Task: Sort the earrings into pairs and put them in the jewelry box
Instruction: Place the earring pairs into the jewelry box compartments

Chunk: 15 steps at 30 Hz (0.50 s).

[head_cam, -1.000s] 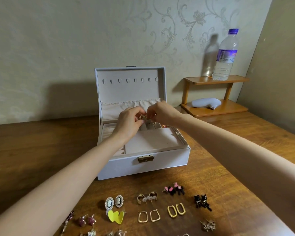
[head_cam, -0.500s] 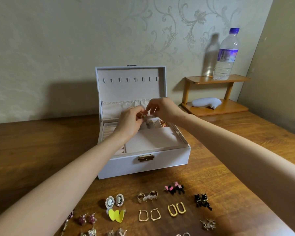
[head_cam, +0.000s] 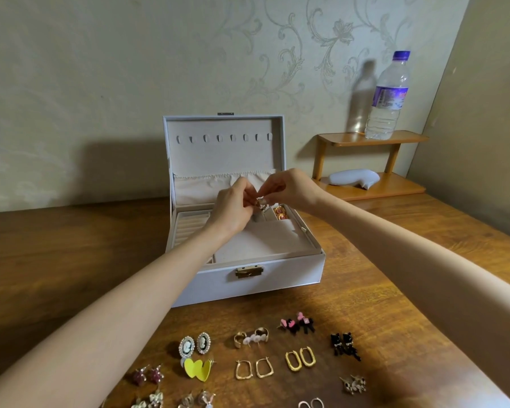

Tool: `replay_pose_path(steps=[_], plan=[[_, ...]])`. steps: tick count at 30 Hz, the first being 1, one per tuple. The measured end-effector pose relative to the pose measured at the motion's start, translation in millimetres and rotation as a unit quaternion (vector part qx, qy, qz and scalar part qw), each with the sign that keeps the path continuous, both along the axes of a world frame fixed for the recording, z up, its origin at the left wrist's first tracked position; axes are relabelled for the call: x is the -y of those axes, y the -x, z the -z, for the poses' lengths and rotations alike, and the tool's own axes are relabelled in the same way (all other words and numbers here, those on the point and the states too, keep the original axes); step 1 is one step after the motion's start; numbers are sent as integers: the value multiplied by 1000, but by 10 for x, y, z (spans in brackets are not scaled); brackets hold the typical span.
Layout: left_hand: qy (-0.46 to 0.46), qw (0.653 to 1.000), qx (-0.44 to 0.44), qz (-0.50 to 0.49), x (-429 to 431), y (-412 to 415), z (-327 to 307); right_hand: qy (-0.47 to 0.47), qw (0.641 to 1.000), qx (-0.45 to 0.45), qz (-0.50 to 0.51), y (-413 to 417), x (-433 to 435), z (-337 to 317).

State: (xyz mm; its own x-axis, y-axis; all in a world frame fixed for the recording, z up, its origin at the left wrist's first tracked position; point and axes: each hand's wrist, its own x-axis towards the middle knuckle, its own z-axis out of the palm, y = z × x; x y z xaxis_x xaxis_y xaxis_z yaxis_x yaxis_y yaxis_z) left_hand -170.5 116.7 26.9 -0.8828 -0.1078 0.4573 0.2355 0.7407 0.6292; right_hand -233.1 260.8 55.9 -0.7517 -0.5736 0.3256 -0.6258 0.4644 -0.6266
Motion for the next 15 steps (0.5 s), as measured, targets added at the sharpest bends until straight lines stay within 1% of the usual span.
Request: replay_pose_path(steps=[3, 5, 7, 10, 13, 15], plan=[[-7, 1000, -3, 0, 12, -2, 10, -22, 1000, -21, 6, -30, -10, -6], [-6, 1000, -13, -3, 13, -9, 0, -15, 1000, -9, 12, -31, -21, -4], [-1, 1000, -18, -1, 0, -10, -7, 33, 998, 43, 15, -39, -24, -1], [-2, 1000, -23, 1, -35, -3, -5, 122, 982, 140, 15, -55, -2, -7], [-24, 999, -48, -8, -34, 8, -5, 163, 966, 200, -11, -60, -10, -19], [-42, 998, -49, -12, -26, -5, -27, 181, 957, 222, -42, -52, -40, -22]])
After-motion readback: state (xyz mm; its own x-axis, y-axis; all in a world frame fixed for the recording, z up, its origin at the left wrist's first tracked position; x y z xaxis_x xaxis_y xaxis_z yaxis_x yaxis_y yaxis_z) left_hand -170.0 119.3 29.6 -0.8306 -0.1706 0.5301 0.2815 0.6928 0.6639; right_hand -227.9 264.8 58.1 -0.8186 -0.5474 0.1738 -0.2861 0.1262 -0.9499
